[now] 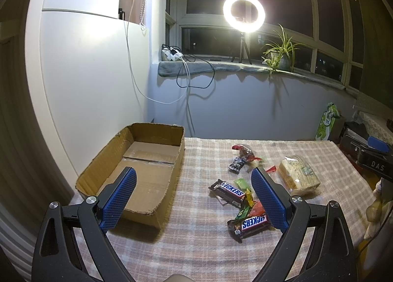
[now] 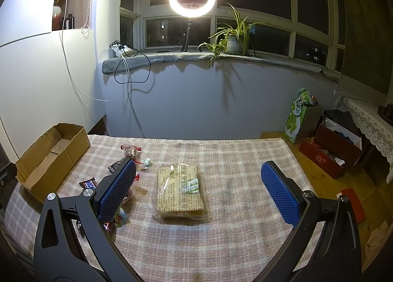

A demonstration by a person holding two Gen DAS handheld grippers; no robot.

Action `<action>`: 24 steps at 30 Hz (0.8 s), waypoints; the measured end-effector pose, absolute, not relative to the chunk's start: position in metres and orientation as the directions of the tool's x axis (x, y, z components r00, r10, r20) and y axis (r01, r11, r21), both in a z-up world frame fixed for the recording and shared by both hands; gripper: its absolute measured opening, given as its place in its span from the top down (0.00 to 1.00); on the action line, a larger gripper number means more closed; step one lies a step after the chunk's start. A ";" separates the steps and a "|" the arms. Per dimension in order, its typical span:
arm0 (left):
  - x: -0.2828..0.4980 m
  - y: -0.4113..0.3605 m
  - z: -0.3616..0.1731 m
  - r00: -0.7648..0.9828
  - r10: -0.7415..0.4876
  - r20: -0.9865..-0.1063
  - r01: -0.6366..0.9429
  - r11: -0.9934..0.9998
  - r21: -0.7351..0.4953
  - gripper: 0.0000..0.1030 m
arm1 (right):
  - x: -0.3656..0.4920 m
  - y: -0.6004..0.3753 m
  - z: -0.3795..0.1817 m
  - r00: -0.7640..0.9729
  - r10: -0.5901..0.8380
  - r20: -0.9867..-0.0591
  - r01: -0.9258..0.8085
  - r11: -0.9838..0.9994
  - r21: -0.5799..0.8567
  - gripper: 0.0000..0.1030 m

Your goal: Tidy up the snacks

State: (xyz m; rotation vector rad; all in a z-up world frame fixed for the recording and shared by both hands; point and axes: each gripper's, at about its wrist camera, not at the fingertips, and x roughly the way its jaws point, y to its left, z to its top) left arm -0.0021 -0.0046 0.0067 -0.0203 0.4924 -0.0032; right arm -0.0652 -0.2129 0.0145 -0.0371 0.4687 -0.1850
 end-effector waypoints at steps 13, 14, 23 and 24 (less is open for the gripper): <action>-0.003 -0.006 0.000 0.873 -0.024 -0.488 0.014 1.000 -0.023 0.08 | -0.059 -0.213 0.003 0.864 -0.178 -0.471 0.161 0.984 -0.076 0.00; -0.003 -0.007 -0.001 0.872 -0.026 -0.489 0.017 1.000 -0.022 0.08 | -0.059 -0.213 0.003 0.863 -0.176 -0.474 0.158 0.984 -0.077 0.00; 0.000 -0.005 -0.011 0.850 -0.050 -0.524 0.048 0.999 -0.018 0.09 | -0.050 -0.227 -0.009 0.836 -0.130 -0.533 0.126 0.991 -0.043 0.00; 0.000 -0.004 -0.012 0.847 -0.056 -0.528 0.054 0.998 -0.020 0.09 | -0.048 -0.230 -0.012 0.832 -0.121 -0.542 0.121 0.992 -0.035 0.00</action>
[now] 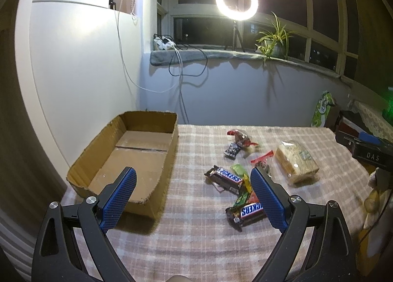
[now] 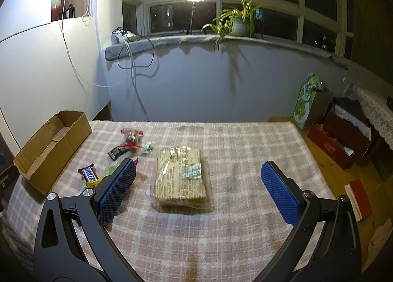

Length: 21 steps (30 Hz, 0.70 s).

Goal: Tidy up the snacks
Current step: 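Close the right gripper on the wrapped bread loaf while the left tool approaches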

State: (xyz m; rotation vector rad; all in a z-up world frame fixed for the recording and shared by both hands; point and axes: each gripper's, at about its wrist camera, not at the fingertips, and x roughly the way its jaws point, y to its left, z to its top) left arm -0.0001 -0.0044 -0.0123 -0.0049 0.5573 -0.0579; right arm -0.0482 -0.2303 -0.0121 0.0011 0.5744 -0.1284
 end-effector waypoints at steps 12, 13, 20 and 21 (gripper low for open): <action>0.003 -0.012 -0.038 0.779 -0.147 -0.609 0.146 0.988 -0.051 0.23 | -0.036 -0.247 -0.039 0.777 -0.050 -0.628 0.052 0.999 -0.015 0.00; 0.004 -0.013 -0.039 0.774 -0.159 -0.613 0.152 0.986 -0.064 0.23 | -0.035 -0.248 -0.041 0.772 -0.041 -0.635 0.046 0.999 -0.009 0.00; 0.019 -0.038 -0.041 0.738 -0.270 -0.618 0.246 0.961 -0.126 0.25 | -0.010 -0.261 -0.052 0.717 0.095 -0.690 -0.025 0.993 0.112 0.00; 0.022 -0.043 -0.042 0.729 -0.291 -0.619 0.261 0.955 -0.141 0.25 | -0.007 -0.262 -0.053 0.709 0.117 -0.695 -0.032 0.991 0.133 0.00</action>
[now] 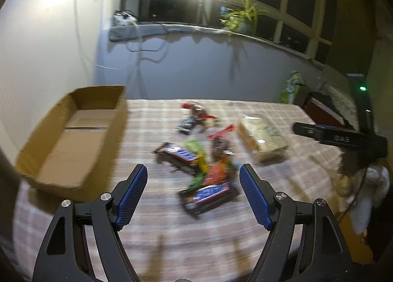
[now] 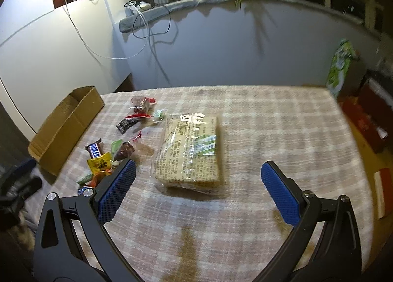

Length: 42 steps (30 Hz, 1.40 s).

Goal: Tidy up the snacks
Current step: 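Close the right gripper on the wrapped bread loaf while the left tool approaches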

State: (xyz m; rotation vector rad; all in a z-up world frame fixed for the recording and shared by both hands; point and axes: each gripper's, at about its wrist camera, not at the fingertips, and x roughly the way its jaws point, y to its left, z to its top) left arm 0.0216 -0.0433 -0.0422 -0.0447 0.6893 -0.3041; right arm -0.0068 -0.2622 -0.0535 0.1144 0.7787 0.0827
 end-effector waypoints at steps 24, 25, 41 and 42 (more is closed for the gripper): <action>0.113 -0.154 -0.085 0.461 -0.570 -0.681 0.417 0.816 -0.400 0.24 | 0.065 -0.297 -0.105 0.467 0.456 -0.758 -0.078 0.875 0.478 0.00; 0.116 -0.156 -0.086 0.458 -0.569 -0.683 0.413 0.816 -0.404 0.24 | 0.066 -0.297 -0.106 0.465 0.459 -0.757 -0.080 0.873 0.481 0.00; 0.135 -0.171 -0.106 0.387 -0.585 -0.713 0.407 0.802 -0.437 0.35 | 0.077 -0.294 -0.117 0.408 0.493 -0.769 -0.100 0.861 0.499 0.25; 0.135 -0.172 -0.106 0.385 -0.585 -0.713 0.409 0.801 -0.437 0.35 | 0.077 -0.293 -0.117 0.407 0.493 -0.769 -0.103 0.861 0.497 0.27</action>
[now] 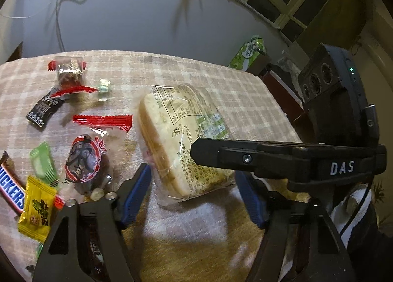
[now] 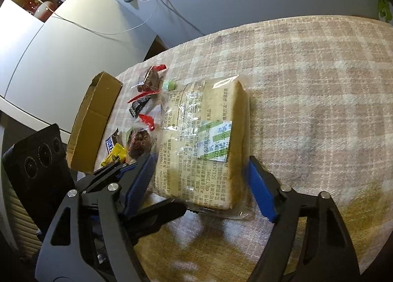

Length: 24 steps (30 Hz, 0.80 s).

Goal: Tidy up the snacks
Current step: 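Close the right gripper on the wrapped bread loaf while the left tool approaches, then carry the bread loaf with the right gripper and lower it into the box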

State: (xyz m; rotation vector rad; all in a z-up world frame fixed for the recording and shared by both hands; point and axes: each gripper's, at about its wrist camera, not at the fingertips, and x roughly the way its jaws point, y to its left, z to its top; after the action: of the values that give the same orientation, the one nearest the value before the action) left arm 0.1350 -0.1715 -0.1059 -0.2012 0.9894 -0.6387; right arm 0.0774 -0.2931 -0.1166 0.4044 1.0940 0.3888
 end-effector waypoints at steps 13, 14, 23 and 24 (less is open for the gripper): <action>0.126 -0.166 -0.087 0.426 -0.592 -0.685 0.438 0.797 -0.416 0.38 | 0.065 -0.278 -0.098 0.437 0.456 -0.775 -0.141 0.886 0.442 0.35; 0.125 -0.165 -0.084 0.432 -0.593 -0.680 0.440 0.796 -0.414 0.38 | 0.063 -0.276 -0.093 0.443 0.453 -0.773 -0.147 0.888 0.436 0.35; 0.106 -0.135 -0.057 0.512 -0.587 -0.627 0.437 0.806 -0.398 0.38 | 0.053 -0.244 -0.059 0.477 0.446 -0.758 -0.221 0.895 0.388 0.35; 0.104 -0.130 -0.054 0.521 -0.584 -0.622 0.435 0.809 -0.395 0.38 | 0.052 -0.239 -0.056 0.478 0.448 -0.755 -0.229 0.894 0.385 0.35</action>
State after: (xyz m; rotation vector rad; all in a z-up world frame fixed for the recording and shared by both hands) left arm 0.1041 -0.1298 -0.0542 -0.1999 0.8191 -0.6151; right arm 0.0518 -0.2387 -0.0562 0.2443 0.9904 0.4183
